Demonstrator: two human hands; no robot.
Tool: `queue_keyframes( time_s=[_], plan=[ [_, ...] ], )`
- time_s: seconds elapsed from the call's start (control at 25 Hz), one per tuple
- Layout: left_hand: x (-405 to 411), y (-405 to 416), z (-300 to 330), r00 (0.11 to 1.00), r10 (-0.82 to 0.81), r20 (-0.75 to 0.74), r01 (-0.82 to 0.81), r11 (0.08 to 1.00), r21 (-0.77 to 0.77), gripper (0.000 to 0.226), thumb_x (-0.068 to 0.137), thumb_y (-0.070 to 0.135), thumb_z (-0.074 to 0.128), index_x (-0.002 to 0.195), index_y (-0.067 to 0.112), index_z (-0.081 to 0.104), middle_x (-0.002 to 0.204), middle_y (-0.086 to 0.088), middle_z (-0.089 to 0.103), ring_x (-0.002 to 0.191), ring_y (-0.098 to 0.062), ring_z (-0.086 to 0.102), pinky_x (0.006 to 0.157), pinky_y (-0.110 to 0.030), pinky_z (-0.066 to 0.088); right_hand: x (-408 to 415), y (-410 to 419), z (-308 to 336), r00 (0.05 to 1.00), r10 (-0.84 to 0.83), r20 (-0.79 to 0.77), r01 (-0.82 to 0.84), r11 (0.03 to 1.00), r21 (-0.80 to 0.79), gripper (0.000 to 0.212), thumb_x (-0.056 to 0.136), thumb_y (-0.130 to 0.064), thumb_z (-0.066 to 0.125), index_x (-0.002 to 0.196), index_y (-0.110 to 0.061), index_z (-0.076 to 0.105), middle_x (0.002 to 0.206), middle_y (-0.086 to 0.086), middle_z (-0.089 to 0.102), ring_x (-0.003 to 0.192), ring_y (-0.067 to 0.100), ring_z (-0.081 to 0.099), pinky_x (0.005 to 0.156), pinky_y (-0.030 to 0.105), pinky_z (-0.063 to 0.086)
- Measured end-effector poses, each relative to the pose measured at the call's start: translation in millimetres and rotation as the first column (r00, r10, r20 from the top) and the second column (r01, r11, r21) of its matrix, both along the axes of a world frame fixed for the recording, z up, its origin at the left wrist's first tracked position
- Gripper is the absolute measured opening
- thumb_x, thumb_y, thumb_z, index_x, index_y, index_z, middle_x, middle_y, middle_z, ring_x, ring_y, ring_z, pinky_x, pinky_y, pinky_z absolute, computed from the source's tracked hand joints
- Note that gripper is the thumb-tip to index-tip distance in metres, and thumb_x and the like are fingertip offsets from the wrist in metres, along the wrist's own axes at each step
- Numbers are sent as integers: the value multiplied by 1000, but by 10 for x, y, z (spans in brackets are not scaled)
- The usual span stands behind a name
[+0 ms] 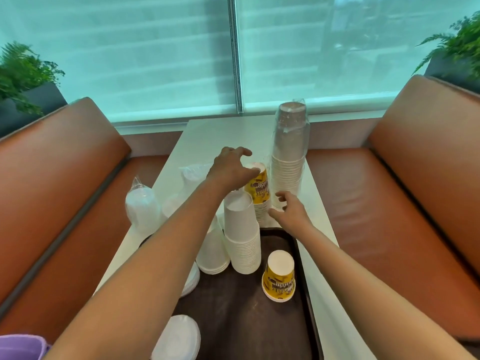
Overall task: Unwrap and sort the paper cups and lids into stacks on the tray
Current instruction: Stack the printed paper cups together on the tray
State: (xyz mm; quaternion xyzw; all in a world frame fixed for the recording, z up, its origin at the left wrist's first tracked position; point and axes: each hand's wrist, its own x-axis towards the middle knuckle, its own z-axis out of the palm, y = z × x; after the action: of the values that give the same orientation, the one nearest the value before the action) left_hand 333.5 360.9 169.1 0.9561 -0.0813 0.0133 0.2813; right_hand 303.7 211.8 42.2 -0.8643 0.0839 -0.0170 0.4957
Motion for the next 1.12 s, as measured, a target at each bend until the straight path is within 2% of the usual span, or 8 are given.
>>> queue_keyframes(
  time_s=[0.16,0.28,0.4,0.48,0.64,0.72,0.96,1.12],
  plan=[
    [307,-80,-84,982,-113,-150,125,990,71,72,81,32,71,143,32,33,151,-7,26,135,-26,34,106,-36,33,285,26,-197,989,32,-141,-37,999,-32,83,78,-26,76,146,-16,28,148,7,37,134,25,38,107,39,36],
    [487,-158,-213,954,-192,-232,232,960,157,82,82,32,71,147,39,22,156,-6,17,139,-27,28,108,-38,32,472,36,-309,975,69,-211,-68,998,11,101,71,-29,82,150,-16,18,152,7,32,138,28,33,111,43,33],
    [579,-237,-281,934,-248,-257,309,921,237,80,85,35,67,148,40,18,156,-4,19,139,-27,29,108,-40,33,625,39,-474,972,112,-207,-110,994,17,131,45,-53,85,150,-21,14,149,4,36,136,27,37,109,48,36],
    [624,-272,-341,930,-250,-270,314,922,227,75,86,34,65,147,38,21,152,-6,26,134,-28,35,103,-38,38,745,16,-735,966,134,-221,-129,991,37,139,33,-65,80,148,-25,14,147,2,39,133,26,40,107,49,39],
    [704,-266,-433,926,-234,-295,289,945,156,66,85,22,67,139,37,32,133,-10,38,107,-27,50,76,-28,51,704,58,-810,973,126,-195,-130,992,-5,106,38,-59,86,130,-27,44,125,-2,58,114,23,56,95,43,49],
    [732,-239,-425,919,-245,-307,297,946,133,61,85,19,68,135,35,37,126,-10,43,99,-25,52,61,-24,52,669,71,-779,979,95,-183,-96,995,0,92,47,-47,89,126,-26,46,122,-2,60,109,23,57,92,42,50],
    [671,-12,-335,931,-215,-294,171,971,-167,50,82,9,68,122,32,47,117,-6,51,96,-25,58,69,-28,54,619,85,-653,984,102,-146,-87,991,104,90,63,-26,85,136,-27,33,126,2,53,112,24,51,89,37,47],
    [576,210,-251,961,-184,-207,115,945,-306,48,79,6,67,112,36,48,118,-7,53,92,-26,62,65,-28,56,648,25,-399,990,105,-96,-84,977,195,86,62,-5,82,133,-21,36,128,11,46,115,32,48,86,44,53]
  ],
)
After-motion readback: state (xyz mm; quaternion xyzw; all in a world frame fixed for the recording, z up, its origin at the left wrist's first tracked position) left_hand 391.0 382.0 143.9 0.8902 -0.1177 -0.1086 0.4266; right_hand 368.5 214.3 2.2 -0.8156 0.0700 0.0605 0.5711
